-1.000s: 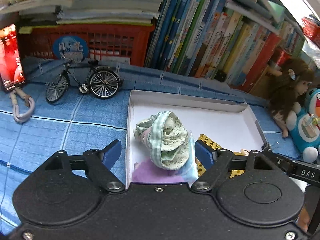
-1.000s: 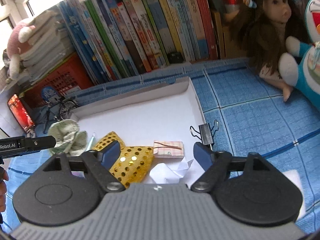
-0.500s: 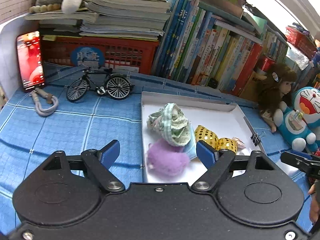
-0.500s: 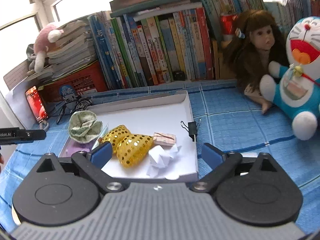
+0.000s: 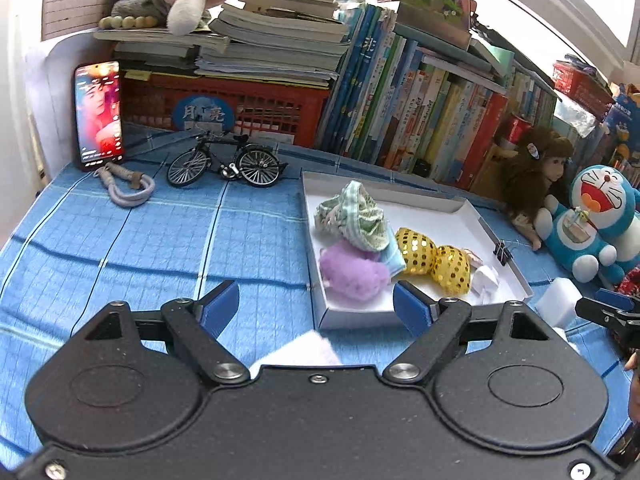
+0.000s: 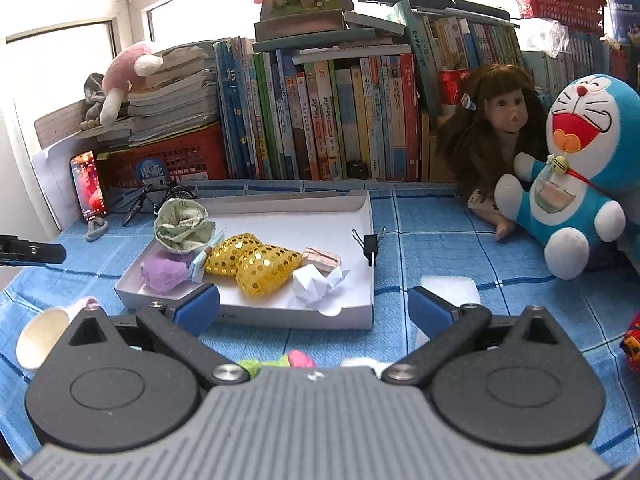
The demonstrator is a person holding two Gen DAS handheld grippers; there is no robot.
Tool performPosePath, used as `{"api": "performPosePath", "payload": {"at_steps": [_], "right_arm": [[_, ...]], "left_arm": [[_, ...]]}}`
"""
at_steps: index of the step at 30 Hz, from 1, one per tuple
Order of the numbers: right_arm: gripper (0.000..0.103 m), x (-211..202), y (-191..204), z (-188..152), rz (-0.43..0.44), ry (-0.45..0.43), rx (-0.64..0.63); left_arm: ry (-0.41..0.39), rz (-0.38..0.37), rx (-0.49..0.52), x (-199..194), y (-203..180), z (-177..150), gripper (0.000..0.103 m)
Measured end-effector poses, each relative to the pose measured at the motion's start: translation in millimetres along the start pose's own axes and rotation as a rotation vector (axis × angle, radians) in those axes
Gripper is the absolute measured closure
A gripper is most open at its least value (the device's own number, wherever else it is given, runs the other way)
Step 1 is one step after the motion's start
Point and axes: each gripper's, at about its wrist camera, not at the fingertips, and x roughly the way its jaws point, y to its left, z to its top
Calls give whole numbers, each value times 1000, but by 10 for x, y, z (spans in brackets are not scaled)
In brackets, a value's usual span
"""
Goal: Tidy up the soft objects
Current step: 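Move the left gripper to the pale pink sock while the right approaches the white fluffy ball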
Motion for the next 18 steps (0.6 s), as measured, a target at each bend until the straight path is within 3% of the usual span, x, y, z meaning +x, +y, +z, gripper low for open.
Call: {"api": "performPosePath", "payload": {"at_steps": [11, 14, 18], "right_arm": [[0, -38, -110, -267, -29, 12, 20], [0, -29, -174, -331, -32, 23, 44], [0, 3, -228, -389, -37, 43, 63]], "left_arm": [[6, 27, 4, -132, 191, -264, 22], [55, 1, -56, -105, 327, -318, 29], [135, -69, -213, 30, 526, -342, 34]]}}
